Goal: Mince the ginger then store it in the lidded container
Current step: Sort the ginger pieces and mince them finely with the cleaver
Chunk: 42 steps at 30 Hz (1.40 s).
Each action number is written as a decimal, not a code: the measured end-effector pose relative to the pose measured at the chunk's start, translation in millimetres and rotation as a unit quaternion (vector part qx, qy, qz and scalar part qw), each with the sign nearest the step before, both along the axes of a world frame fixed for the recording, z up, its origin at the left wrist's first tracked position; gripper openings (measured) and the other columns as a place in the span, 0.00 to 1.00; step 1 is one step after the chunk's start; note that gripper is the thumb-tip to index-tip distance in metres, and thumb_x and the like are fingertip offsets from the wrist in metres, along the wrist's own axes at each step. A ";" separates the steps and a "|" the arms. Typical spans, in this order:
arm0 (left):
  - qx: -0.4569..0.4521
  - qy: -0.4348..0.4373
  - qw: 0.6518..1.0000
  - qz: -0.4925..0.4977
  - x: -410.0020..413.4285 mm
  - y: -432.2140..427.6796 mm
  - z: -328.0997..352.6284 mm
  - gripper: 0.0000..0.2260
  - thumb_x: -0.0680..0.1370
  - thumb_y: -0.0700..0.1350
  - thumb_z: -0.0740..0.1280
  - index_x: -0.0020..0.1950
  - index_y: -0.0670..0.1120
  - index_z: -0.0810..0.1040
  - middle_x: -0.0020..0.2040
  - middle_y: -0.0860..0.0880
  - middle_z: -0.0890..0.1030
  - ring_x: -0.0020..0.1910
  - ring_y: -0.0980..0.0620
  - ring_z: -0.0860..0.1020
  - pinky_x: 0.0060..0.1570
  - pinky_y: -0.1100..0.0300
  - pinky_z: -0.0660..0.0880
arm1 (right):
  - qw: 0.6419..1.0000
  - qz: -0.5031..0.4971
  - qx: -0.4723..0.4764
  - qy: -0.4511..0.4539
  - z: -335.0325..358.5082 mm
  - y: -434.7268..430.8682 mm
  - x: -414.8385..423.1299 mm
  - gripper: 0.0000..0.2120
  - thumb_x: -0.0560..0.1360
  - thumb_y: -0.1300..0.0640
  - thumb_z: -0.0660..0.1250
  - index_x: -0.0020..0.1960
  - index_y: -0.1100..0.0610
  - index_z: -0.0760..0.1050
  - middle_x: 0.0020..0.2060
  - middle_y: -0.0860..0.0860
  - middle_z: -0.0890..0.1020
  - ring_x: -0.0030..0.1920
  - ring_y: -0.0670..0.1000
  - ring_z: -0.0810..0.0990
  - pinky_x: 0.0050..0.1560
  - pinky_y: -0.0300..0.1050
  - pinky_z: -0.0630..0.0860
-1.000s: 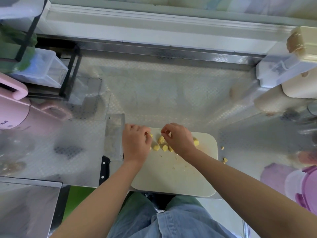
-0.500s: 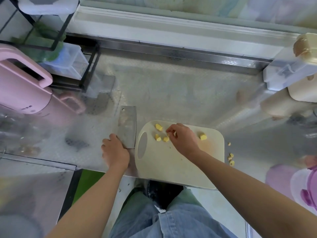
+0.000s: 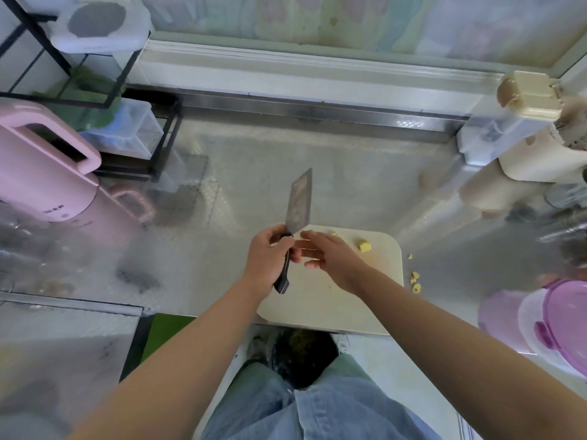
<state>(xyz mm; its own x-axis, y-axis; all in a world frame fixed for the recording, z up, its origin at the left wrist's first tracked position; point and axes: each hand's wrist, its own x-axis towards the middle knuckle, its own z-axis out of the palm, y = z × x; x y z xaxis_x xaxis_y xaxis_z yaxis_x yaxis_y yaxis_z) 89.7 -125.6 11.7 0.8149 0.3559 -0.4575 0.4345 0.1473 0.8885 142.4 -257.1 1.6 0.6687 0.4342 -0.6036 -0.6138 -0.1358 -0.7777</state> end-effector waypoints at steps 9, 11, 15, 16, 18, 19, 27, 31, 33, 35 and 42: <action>-0.195 0.010 0.978 -0.070 21.0 -71.7 4.2 0.07 0.77 0.38 0.68 0.54 0.38 0.75 0.42 0.41 0.81 0.35 0.49 0.82 0.37 0.57 0.79 | 0.957 -0.159 0.212 0.117 17.3 -62.5 2.2 0.16 0.83 0.55 0.53 0.58 0.64 0.73 0.48 0.56 0.80 0.33 0.48 0.80 0.28 0.39 0.74; -0.186 0.033 0.974 -0.125 26.0 -83.0 1.0 0.03 0.78 0.40 0.67 0.49 0.42 0.75 0.41 0.42 0.81 0.33 0.48 0.81 0.38 0.56 0.78 | 0.955 -0.209 0.196 0.079 11.4 -79.0 7.0 0.13 0.83 0.55 0.53 0.57 0.63 0.71 0.50 0.58 0.82 0.42 0.53 0.83 0.33 0.43 0.77; 0.087 0.048 0.972 -0.215 34.7 -85.0 -23.7 0.04 0.78 0.42 0.66 0.43 0.43 0.76 0.38 0.45 0.82 0.33 0.48 0.77 0.34 0.56 0.73 | 0.941 -0.324 0.086 0.046 8.3 -115.8 17.2 0.04 0.83 0.59 0.55 0.51 0.59 0.65 0.44 0.62 0.80 0.38 0.54 0.83 0.38 0.45 0.80; 0.193 0.030 0.953 -0.231 37.5 -84.1 -29.9 0.04 0.77 0.43 0.66 0.43 0.44 0.77 0.38 0.47 0.81 0.36 0.48 0.77 0.36 0.55 0.73 | 0.946 -0.321 0.037 0.028 8.5 -124.7 17.6 0.03 0.83 0.60 0.55 0.51 0.59 0.64 0.40 0.61 0.79 0.35 0.54 0.81 0.36 0.44 0.79; 0.367 0.002 0.894 -0.258 44.6 -87.9 -34.7 0.05 0.77 0.44 0.65 0.45 0.45 0.79 0.40 0.49 0.80 0.40 0.49 0.77 0.40 0.57 0.70 | 0.951 -0.302 -0.069 -0.011 5.9 -139.6 16.1 0.01 0.82 0.62 0.56 0.52 0.59 0.65 0.34 0.58 0.75 0.30 0.53 0.78 0.32 0.43 0.76; 0.419 -0.010 0.869 -0.263 50.0 -92.2 -34.7 0.06 0.77 0.44 0.64 0.46 0.45 0.80 0.42 0.48 0.81 0.43 0.48 0.77 0.40 0.56 0.69 | 0.951 -0.285 -0.122 -0.026 1.6 -145.1 15.0 0.01 0.81 0.62 0.56 0.52 0.60 0.66 0.31 0.57 0.74 0.29 0.53 0.77 0.30 0.43 0.75; 0.575 0.021 0.732 -0.366 86.3 -126.8 -51.1 0.08 0.79 0.45 0.62 0.51 0.47 0.81 0.49 0.47 0.77 0.53 0.46 0.74 0.40 0.56 0.66 | 0.956 -0.192 -0.217 -0.050 -27.5 -155.9 11.0 0.05 0.81 0.56 0.56 0.50 0.57 0.68 0.27 0.54 0.77 0.27 0.51 0.77 0.33 0.45 0.75; 0.582 0.019 0.720 -0.377 92.5 -128.0 -54.7 0.06 0.78 0.46 0.65 0.50 0.48 0.81 0.48 0.48 0.77 0.50 0.47 0.76 0.39 0.57 0.66 | 0.955 -0.162 -0.239 -0.063 -31.0 -157.8 15.9 0.07 0.82 0.55 0.57 0.50 0.58 0.69 0.28 0.56 0.78 0.23 0.46 0.75 0.30 0.41 0.74; 0.560 0.014 0.739 -0.374 95.8 -125.6 -55.3 0.05 0.77 0.47 0.67 0.50 0.49 0.81 0.47 0.49 0.78 0.49 0.47 0.76 0.40 0.57 0.69 | 0.952 -0.149 -0.257 -0.074 -32.7 -158.9 17.2 0.07 0.82 0.55 0.57 0.50 0.58 0.69 0.29 0.55 0.79 0.21 0.45 0.74 0.27 0.37 0.72; 0.535 0.015 0.761 -0.365 98.3 -121.9 -54.0 0.05 0.76 0.48 0.68 0.49 0.49 0.82 0.48 0.49 0.79 0.50 0.47 0.77 0.44 0.55 0.73 | 0.948 -0.134 -0.276 -0.088 -32.8 -158.8 18.0 0.06 0.81 0.56 0.57 0.50 0.58 0.69 0.29 0.55 0.80 0.21 0.45 0.74 0.24 0.35 0.70; 0.390 0.027 0.873 -0.292 81.7 -124.3 -44.0 0.02 0.70 0.45 0.71 0.42 0.50 0.82 0.40 0.52 0.82 0.42 0.50 0.80 0.39 0.60 0.71 | 0.933 -0.086 -0.317 -0.147 -30.7 -150.4 11.5 0.09 0.82 0.53 0.57 0.49 0.59 0.67 0.33 0.55 0.78 0.22 0.44 0.75 0.26 0.42 0.72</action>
